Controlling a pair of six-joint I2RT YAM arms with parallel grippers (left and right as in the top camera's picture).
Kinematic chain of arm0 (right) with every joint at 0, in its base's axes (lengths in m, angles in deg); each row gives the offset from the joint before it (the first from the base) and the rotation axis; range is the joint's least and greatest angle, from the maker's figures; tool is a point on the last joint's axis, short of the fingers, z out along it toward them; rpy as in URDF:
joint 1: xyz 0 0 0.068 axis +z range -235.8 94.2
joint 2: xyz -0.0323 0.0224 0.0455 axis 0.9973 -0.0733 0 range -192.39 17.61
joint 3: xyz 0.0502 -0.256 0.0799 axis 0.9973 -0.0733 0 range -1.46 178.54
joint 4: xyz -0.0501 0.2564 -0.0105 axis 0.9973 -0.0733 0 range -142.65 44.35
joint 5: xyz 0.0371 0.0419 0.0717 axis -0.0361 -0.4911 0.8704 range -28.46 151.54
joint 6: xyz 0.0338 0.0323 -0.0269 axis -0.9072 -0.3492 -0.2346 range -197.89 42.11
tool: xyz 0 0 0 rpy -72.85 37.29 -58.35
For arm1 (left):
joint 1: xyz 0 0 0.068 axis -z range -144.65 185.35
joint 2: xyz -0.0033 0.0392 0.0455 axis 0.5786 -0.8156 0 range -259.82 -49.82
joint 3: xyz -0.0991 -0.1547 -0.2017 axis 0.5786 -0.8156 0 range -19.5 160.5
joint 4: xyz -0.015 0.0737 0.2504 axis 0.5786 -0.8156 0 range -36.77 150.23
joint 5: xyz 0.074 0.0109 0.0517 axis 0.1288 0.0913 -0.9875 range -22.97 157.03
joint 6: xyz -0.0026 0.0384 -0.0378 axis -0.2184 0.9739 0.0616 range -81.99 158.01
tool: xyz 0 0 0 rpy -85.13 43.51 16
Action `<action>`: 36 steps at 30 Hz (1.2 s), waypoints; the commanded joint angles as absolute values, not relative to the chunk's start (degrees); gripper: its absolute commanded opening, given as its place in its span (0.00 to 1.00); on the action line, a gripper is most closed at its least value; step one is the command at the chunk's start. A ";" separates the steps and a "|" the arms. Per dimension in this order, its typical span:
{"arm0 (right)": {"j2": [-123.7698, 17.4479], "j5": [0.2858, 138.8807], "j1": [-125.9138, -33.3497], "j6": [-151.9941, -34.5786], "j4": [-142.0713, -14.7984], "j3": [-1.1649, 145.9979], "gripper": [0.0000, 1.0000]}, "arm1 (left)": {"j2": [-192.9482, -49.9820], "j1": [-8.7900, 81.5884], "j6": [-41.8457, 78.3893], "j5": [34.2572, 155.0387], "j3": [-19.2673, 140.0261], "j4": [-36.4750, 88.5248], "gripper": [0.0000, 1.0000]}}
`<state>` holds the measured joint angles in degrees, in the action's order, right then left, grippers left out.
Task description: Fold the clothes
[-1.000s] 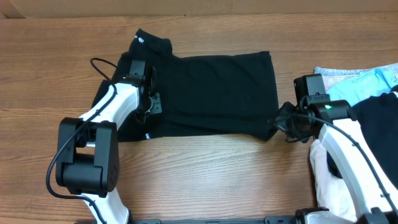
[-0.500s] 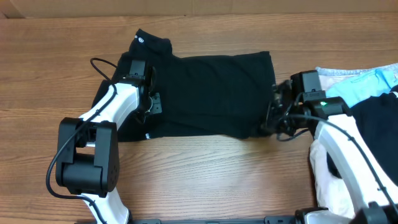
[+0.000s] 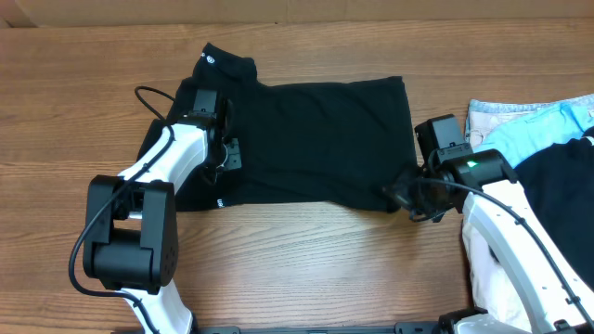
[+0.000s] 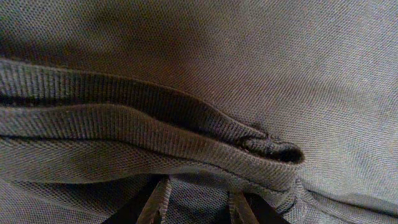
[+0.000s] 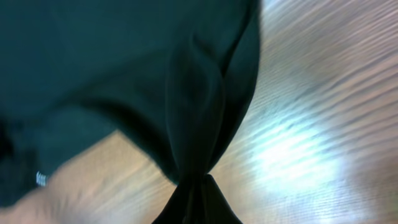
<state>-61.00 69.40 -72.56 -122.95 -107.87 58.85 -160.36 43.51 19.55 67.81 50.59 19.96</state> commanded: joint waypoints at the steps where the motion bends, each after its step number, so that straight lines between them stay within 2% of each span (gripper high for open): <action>1: -62.57 61.11 -75.73 -126.60 -105.94 58.50 0.04 | -160.73 43.36 19.62 67.02 51.64 20.20 0.36; 7: -65.91 62.56 -82.05 -124.19 -98.95 58.50 0.04 | -160.73 43.36 19.62 67.02 51.64 20.20 0.36; 11: -68.45 66.16 -82.44 -119.49 -93.00 58.50 0.05 | -160.73 43.36 19.62 67.02 51.64 20.20 0.36; 17: -71.58 66.18 -82.44 -119.71 -89.79 58.50 0.05 | -160.73 43.36 19.62 67.02 51.64 20.18 0.36; 19: -72.56 66.08 -82.44 -119.62 -89.31 58.50 0.08 | -160.73 43.36 19.62 67.02 51.64 20.18 0.36; 20: -72.78 66.10 -82.44 -119.54 -88.98 58.50 0.21 | -160.73 43.36 19.62 67.02 51.64 20.18 0.36; 22: -72.86 66.10 -82.46 -115.49 -87.58 58.50 0.64 | -160.73 43.36 19.59 67.04 51.64 20.18 0.36; 23: -72.84 66.08 -82.46 -111.95 -86.97 58.53 0.78 | -160.73 43.36 19.62 67.04 51.64 20.18 0.36; 24: -72.84 66.10 -82.62 -109.85 -86.84 58.57 0.80 | -160.73 43.36 19.59 67.02 51.64 20.20 0.36; 25: -72.84 66.08 -82.70 -108.35 -87.10 58.57 0.73 | -160.73 43.36 19.59 67.02 51.64 20.20 0.36; 27: -72.84 66.08 -83.21 -106.95 -88.81 58.57 0.47 | -160.73 43.36 19.59 67.02 51.64 20.20 0.36; 28: -72.84 66.12 -83.51 -106.95 -89.77 58.55 0.42 | -160.73 43.36 19.62 67.02 51.64 20.18 0.36; 30: -72.86 66.12 -84.12 -106.51 -91.78 58.55 0.43 | -160.73 43.36 19.59 67.02 51.64 20.18 0.36; 32: -72.86 66.05 -84.52 -105.99 -93.31 58.55 0.23 | -160.73 43.36 19.59 67.02 51.64 20.20 0.36; 33: -72.86 65.97 -84.63 -105.88 -93.70 58.53 0.18 | -160.73 43.36 19.59 67.02 51.64 20.22 0.36; 36: -72.95 65.42 -84.69 -105.88 -93.77 58.48 0.17 | -160.73 43.36 19.59 67.04 51.64 20.24 0.36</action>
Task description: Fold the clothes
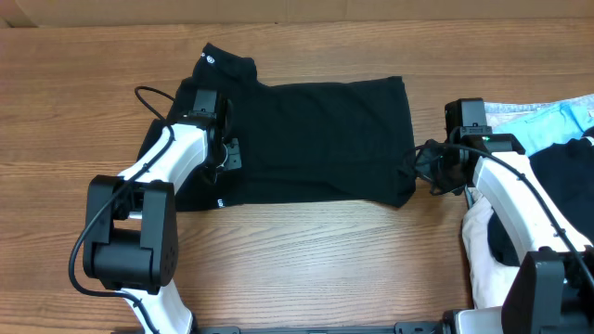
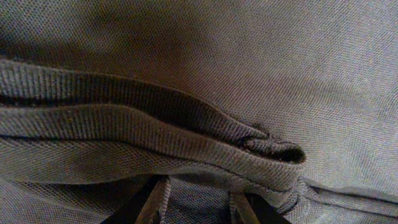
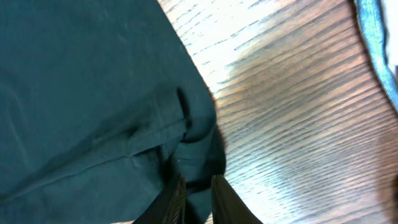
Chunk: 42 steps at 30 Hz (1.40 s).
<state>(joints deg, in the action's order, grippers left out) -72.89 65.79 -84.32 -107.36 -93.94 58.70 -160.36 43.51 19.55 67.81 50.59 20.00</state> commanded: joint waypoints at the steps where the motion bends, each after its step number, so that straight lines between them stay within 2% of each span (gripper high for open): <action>1: -72.95 66.82 -84.69 -105.07 -93.33 58.48 0.17 | -160.73 43.36 19.59 67.02 51.64 20.24 0.39; 4: -73.37 69.73 -84.49 -101.13 -92.48 58.48 0.20 | -160.73 43.36 19.59 67.02 51.64 20.24 0.45; 6: -74.22 69.57 -84.47 -101.22 -92.57 58.48 0.22 | -160.73 43.36 19.59 67.02 51.64 20.22 0.44; 10: -77.91 70.23 -84.47 -101.20 -93.40 58.48 0.31 | -160.73 43.36 19.59 67.02 51.64 20.22 0.45; 15: -83.12 74.69 -84.41 -96.61 -92.41 58.48 0.31 | -160.73 43.36 19.59 67.02 51.64 20.20 0.45; 19: -84.08 75.10 -84.36 -95.38 -92.06 58.48 0.35 | -160.73 43.36 19.59 67.02 51.64 20.20 0.47; 22: -84.21 75.17 -84.32 -95.41 -92.74 58.48 0.42 | -160.73 43.40 19.59 67.02 51.64 20.16 0.47; 30: -84.21 74.53 -83.51 -95.12 -92.78 54.37 0.41 | -160.73 43.38 19.59 67.04 51.64 20.11 0.48; 32: -84.21 74.27 -83.66 -95.93 -91.89 52.89 0.39 | -160.73 43.36 19.59 67.04 51.64 19.96 0.48; 35: -84.21 74.27 -83.66 -96.39 -90.88 52.25 0.11 | -160.73 43.38 19.59 67.02 51.64 20.03 0.48; 37: -84.08 74.27 -83.69 -96.54 -90.82 52.36 0.04 | -160.73 43.38 19.59 67.04 51.64 20.05 0.48; 42: -83.38 72.44 -84.56 -97.81 -93.20 54.15 0.04 | -160.73 43.36 19.64 67.00 51.64 19.78 0.48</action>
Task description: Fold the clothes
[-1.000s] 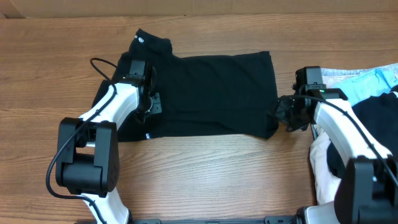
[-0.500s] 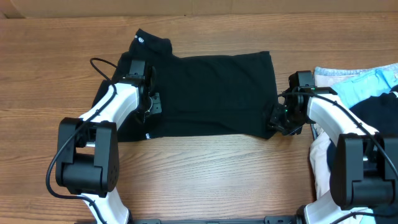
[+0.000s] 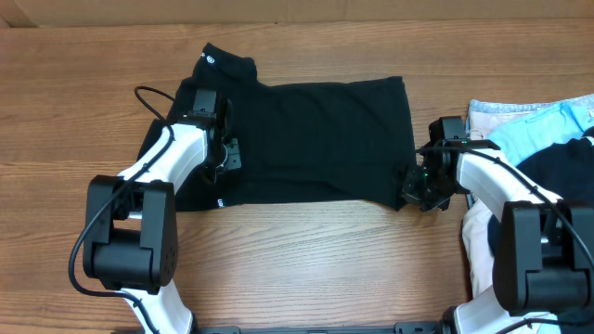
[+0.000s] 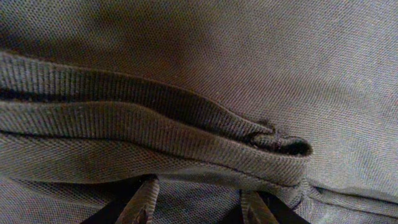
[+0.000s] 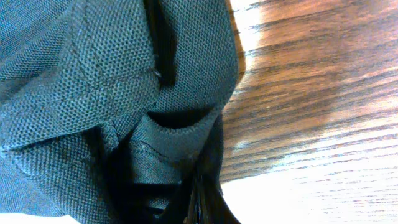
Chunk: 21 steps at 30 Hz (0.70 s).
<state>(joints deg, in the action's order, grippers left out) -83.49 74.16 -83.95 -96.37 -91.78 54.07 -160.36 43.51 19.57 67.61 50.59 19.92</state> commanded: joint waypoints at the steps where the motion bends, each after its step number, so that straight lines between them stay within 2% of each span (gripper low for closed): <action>1: -83.14 70.12 -85.09 -100.06 -94.66 54.77 0.04 | -160.73 43.36 19.62 67.00 51.64 19.76 0.48; 4: -82.09 64.48 -87.21 -105.40 -98.99 56.41 0.04 | -160.73 43.36 19.62 67.02 51.64 19.78 0.48; 9: -80.86 64.59 -89.98 -105.64 -101.61 56.71 0.04 | -160.73 43.36 19.62 67.00 51.64 19.96 0.48; 10: -80.86 64.63 -90.29 -105.59 -101.72 56.71 0.15 | -160.73 43.36 19.62 67.00 51.64 19.98 0.48; 11: -80.86 64.61 -90.40 -105.46 -101.66 56.71 0.36 | -160.73 43.36 19.62 67.00 51.64 19.98 0.48; 12: -80.84 64.63 -90.40 -104.17 -101.48 56.73 0.47 | -160.73 43.36 19.62 67.00 51.64 19.98 0.48; 13: -80.84 64.70 -90.37 -102.71 -101.20 56.84 0.49 | -160.73 43.36 19.62 67.00 51.64 19.98 0.48; 14: -80.80 65.20 -90.37 -101.00 -100.65 57.04 0.48 | -160.73 43.36 19.62 67.00 51.64 19.98 0.49; 16: -80.43 68.87 -90.37 -95.87 -99.45 57.70 0.34 | -160.73 43.36 19.62 66.98 51.64 19.98 0.50; 17: -80.12 71.47 -90.37 -93.92 -98.95 57.98 0.30 | -160.73 43.36 19.62 66.98 51.64 19.98 0.50; 20: -78.59 78.45 -90.37 -90.75 -97.75 58.26 0.27 | -160.73 43.36 19.62 67.00 51.64 19.96 0.50; 21: -78.11 80.17 -90.37 -90.10 -97.48 58.26 0.24 | -160.73 43.36 19.59 67.00 51.64 19.96 0.50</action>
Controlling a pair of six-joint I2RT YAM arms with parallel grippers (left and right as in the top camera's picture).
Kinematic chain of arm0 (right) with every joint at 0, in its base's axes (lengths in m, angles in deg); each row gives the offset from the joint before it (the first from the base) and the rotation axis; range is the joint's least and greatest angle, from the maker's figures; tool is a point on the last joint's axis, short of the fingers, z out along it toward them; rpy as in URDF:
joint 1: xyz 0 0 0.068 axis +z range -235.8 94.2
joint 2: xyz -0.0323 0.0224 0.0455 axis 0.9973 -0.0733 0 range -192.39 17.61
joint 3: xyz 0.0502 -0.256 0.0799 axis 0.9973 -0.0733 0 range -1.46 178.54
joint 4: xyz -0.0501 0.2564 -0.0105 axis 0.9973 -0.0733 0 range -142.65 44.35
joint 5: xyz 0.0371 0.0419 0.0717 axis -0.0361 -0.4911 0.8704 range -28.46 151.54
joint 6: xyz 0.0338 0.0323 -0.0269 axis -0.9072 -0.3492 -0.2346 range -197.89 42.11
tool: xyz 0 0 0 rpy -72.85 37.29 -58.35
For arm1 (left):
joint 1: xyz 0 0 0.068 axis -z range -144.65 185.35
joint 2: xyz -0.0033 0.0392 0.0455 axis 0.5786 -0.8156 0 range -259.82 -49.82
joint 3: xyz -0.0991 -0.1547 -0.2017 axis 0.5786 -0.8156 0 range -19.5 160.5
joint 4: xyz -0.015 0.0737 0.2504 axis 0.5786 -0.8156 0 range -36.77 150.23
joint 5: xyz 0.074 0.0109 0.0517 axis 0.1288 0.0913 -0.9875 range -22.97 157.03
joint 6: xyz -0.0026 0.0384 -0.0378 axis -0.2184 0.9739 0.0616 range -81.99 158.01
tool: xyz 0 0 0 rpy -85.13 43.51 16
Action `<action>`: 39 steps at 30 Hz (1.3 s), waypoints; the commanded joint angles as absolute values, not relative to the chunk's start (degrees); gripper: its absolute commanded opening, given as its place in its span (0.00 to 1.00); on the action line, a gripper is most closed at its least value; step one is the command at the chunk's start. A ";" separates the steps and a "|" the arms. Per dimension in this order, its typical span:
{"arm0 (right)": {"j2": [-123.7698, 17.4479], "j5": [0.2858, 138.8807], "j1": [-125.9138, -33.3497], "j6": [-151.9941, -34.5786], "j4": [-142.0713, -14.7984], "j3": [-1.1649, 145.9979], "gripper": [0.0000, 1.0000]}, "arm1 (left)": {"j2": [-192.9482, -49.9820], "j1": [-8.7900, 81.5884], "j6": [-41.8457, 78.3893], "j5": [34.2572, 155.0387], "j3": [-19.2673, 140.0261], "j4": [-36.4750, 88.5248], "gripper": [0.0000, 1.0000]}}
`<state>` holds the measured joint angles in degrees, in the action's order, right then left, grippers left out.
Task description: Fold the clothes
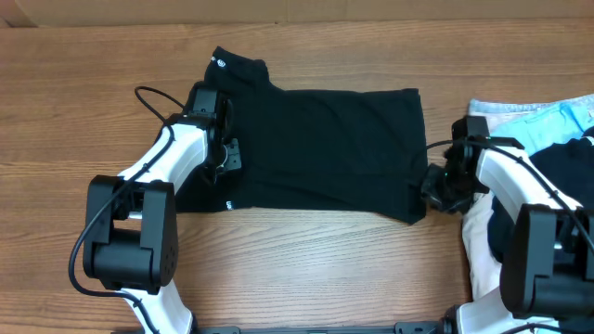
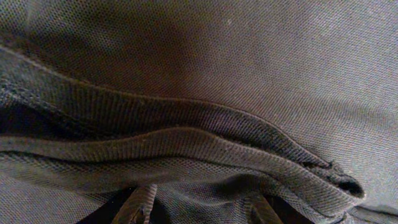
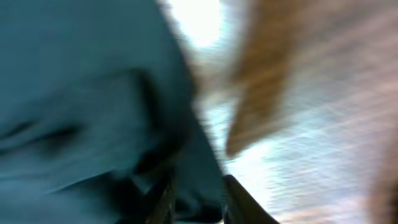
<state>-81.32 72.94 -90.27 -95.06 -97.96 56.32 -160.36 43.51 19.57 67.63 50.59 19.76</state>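
Observation:
A black shirt (image 1: pixel 325 148) lies spread flat on the wooden table (image 1: pixel 306 269), collar at the far left. My left gripper (image 1: pixel 225 153) rests on its left side by the sleeve. In the left wrist view only ribbed hems and mesh cloth (image 2: pixel 249 74) show, and that gripper (image 2: pixel 200 208) has its fingers apart with cloth lying between them. My right gripper (image 1: pixel 434 193) is at the shirt's near right corner. The right wrist view is blurred: the gripper (image 3: pixel 202 199) has its fingers apart with dark cloth (image 3: pixel 74 93) between them.
A heap of other clothes sits at the right edge: a light blue piece (image 1: pixel 548 121), a black one (image 1: pixel 566 186) and a white one (image 1: pixel 478 232) under my right arm. A black cable (image 1: pixel 153 97) loops from the left arm.
The whole shirt has shifted a little to the right, and my right gripper with it. Its fingers, pinched on the near right corner before, now stand apart. The left arm has stayed put.
My right gripper first pinched a bunched near right corner. Then it stood farther back at the right edge, fingers slightly apart, with the corner flat. It then pinched the corner again, and now the shirt lies farther right. The left gripper stayed at the sleeve, fingers a little wider.

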 commanded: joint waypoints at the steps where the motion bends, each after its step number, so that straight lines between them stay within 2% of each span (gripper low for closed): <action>1: -77.94 81.24 -90.37 -89.77 -97.31 58.24 0.19 | -160.73 43.36 19.62 67.02 51.64 19.96 0.50; 13: -78.13 82.95 -90.31 -89.83 -96.17 55.29 0.15 | -160.73 43.36 19.59 67.00 51.64 20.03 0.50; 16: -78.42 91.10 -90.18 -86.29 -93.05 53.70 0.09 | -160.73 43.36 19.59 67.00 51.64 20.05 0.50; 19: -78.46 100.08 -88.98 -82.31 -89.70 53.26 0.08 | -160.73 43.36 19.59 67.02 51.64 20.07 0.50; 24: -78.46 100.24 -86.09 -81.86 -87.14 53.28 0.08 | -160.73 43.36 19.59 67.02 51.64 19.78 0.50; 27: -78.44 100.15 -84.54 -77.24 -88.22 53.35 0.08 | -160.73 43.38 19.59 67.02 51.64 19.76 0.50; 32: -76.38 97.53 -85.76 -77.55 -91.30 54.18 0.04 | -160.73 43.38 19.59 67.02 51.64 19.74 0.50; 33: -75.44 95.71 -86.72 -79.41 -91.41 54.26 0.05 | -160.73 43.38 19.59 67.02 51.64 19.76 0.50; 36: -73.59 91.78 -90.29 -84.94 -93.13 54.31 0.21 | -160.73 43.36 19.59 67.02 51.64 19.76 0.51; 39: -73.96 90.23 -92.87 -85.00 -95.43 54.31 0.22 | -160.73 43.36 19.59 67.00 51.64 19.81 0.51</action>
<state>-75.03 93.70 -91.03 -82.93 -94.69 53.52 -160.36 43.51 19.55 67.61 50.59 19.72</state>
